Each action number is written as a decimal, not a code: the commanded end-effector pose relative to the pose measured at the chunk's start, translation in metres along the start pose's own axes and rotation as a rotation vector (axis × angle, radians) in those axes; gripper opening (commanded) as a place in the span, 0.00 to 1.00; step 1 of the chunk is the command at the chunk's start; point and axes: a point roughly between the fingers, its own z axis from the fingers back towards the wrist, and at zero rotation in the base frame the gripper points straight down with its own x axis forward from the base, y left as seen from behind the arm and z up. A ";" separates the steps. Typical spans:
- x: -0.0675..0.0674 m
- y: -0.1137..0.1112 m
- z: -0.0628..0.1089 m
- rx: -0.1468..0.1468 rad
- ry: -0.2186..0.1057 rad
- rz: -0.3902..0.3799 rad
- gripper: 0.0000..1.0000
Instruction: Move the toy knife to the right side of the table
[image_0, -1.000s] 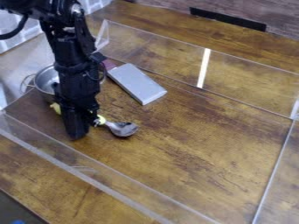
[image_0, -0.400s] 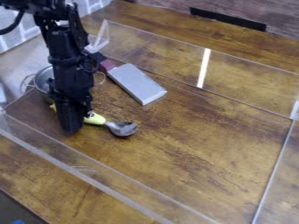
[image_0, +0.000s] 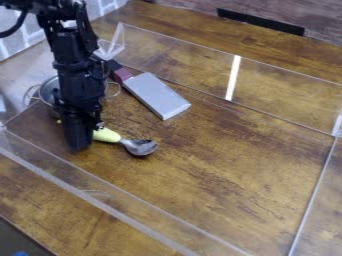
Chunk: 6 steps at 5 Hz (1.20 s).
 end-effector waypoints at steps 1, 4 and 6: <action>0.001 0.010 0.012 -0.001 -0.034 0.011 0.00; 0.010 -0.019 0.072 0.101 -0.074 -0.065 0.00; 0.015 -0.029 0.076 0.135 -0.067 -0.240 1.00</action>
